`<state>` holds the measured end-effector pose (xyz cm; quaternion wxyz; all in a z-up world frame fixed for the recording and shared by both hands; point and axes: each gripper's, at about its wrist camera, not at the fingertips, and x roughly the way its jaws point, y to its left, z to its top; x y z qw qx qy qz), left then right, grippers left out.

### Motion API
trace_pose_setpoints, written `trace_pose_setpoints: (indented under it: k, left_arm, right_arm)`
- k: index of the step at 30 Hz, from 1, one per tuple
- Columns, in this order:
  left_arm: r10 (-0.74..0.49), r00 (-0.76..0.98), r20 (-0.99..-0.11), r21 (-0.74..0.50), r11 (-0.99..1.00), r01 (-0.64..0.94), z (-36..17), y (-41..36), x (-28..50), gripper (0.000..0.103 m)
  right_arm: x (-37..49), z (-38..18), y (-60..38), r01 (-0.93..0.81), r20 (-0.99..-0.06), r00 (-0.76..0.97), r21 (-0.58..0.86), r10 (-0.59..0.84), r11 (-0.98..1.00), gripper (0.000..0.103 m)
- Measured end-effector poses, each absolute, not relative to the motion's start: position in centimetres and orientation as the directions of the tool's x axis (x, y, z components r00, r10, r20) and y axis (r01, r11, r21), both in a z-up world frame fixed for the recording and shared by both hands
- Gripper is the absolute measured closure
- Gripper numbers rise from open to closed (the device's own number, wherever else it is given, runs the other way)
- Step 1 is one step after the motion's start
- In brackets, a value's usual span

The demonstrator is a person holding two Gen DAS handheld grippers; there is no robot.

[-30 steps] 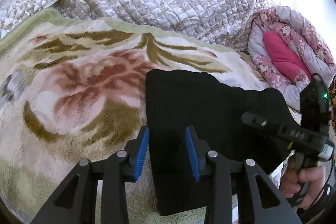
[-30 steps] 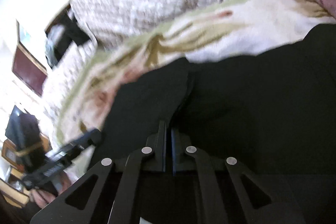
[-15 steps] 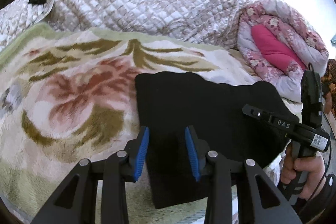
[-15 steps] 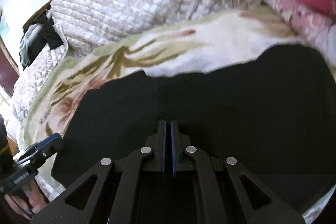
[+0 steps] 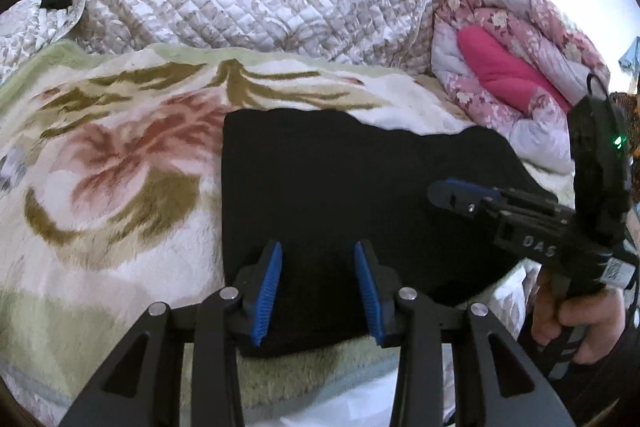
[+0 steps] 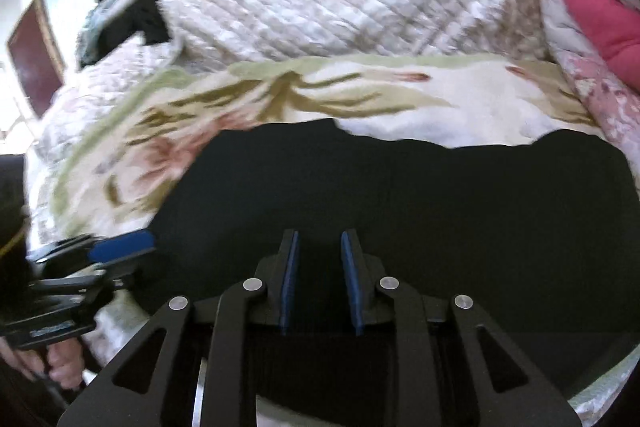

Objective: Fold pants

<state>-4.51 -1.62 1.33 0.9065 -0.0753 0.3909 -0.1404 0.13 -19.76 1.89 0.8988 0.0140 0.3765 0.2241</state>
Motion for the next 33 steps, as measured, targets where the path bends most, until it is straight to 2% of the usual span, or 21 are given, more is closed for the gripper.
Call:
trace_pose_setpoints:
  k: [1,3,5,6,9,13,16,19,22,23,24,25,28,31,32,33]
  left_arm:
    - [-0.312,0.647,-0.696,-0.241,0.950,0.199,1.0,-1.8,-4.6,0.062]
    - [-0.301,0.651,-0.697,-0.224,0.954,0.201,0.5,-2.1,-4.9,0.062]
    - [-0.297,0.650,-0.699,-0.213,0.955,0.207,0.8,-2.4,-4.7,0.059]
    - [-0.307,0.648,-0.697,-0.226,0.952,0.208,0.8,-2.4,-4.6,0.056]
    - [-0.296,0.645,-0.705,-0.213,0.955,0.206,1.0,-2.5,-4.0,0.056]
    - [-0.271,0.649,-0.711,-0.193,0.963,0.190,1.6,-2.2,-2.6,0.056]
    - [-0.275,0.640,-0.718,-0.205,0.962,0.183,1.1,-1.9,-1.9,0.056]
    - [-0.261,0.657,-0.707,-0.176,0.965,0.194,0.7,-2.3,-2.5,0.053]
    - [-0.243,0.674,-0.698,-0.138,0.969,0.207,0.5,-2.9,-3.2,0.049]
    - [-0.240,0.677,-0.695,-0.133,0.969,0.208,0.4,-2.9,-3.3,0.048]
    - [-0.236,0.681,-0.693,-0.127,0.970,0.207,0.4,-3.0,-3.4,0.048]
    - [-0.233,0.684,-0.692,-0.124,0.971,0.205,0.4,-3.0,-3.4,0.047]
    - [-0.231,0.686,-0.690,-0.125,0.971,0.202,0.4,-3.1,-3.3,0.046]
    - [-0.229,0.687,-0.690,-0.119,0.972,0.205,0.4,-3.0,-3.3,0.046]
    - [-0.228,0.688,-0.689,-0.118,0.972,0.205,0.4,-3.0,-3.3,0.046]
    - [-0.228,0.688,-0.688,-0.118,0.972,0.204,0.4,-3.0,-3.3,0.046]
  right_arm:
    - [0.3,1.0,-19.4,-0.398,-0.704,0.590,0.172,0.395,0.901,0.076]
    - [0.0,0.8,-19.6,-0.406,-0.682,0.616,0.156,0.395,0.901,0.076]
    - [0.5,1.0,-20.3,-0.345,-0.692,0.642,0.123,0.330,0.930,0.076]
    - [0.8,1.0,-20.9,-0.310,-0.687,0.656,0.133,0.313,0.942,0.076]
    - [1.2,1.6,-22.1,-0.251,-0.669,0.674,0.190,0.312,0.949,0.076]
    - [0.8,1.8,-20.4,-0.349,-0.649,0.652,0.203,0.393,0.915,0.076]
    - [1.0,0.8,-19.3,-0.362,-0.689,0.627,0.155,0.363,0.919,0.076]
    - [1.6,1.1,-21.2,-0.278,-0.678,0.654,0.198,0.336,0.940,0.076]
    - [1.6,1.4,-23.6,-0.158,-0.667,0.704,0.188,0.244,0.969,0.075]
    - [1.4,1.7,-24.6,-0.109,-0.662,0.722,0.177,0.200,0.978,0.067]
    - [1.3,1.7,-25.5,-0.067,-0.656,0.736,0.175,0.167,0.982,0.054]
    - [1.1,1.7,-27.1,-0.005,-0.652,0.748,0.183,0.125,0.983,0.048]
    - [0.4,1.9,-30.7,0.069,-0.624,0.772,0.274,0.123,0.959,0.046]
    - [-1.2,3.1,-32.9,0.185,-0.567,0.823,0.247,-0.013,0.951,0.044]
    - [-1.6,3.3,-33.8,0.229,-0.556,0.830,0.260,-0.049,0.938,0.038]
    - [-2.1,3.4,-34.9,0.280,-0.549,0.831,0.279,-0.087,0.918,0.036]
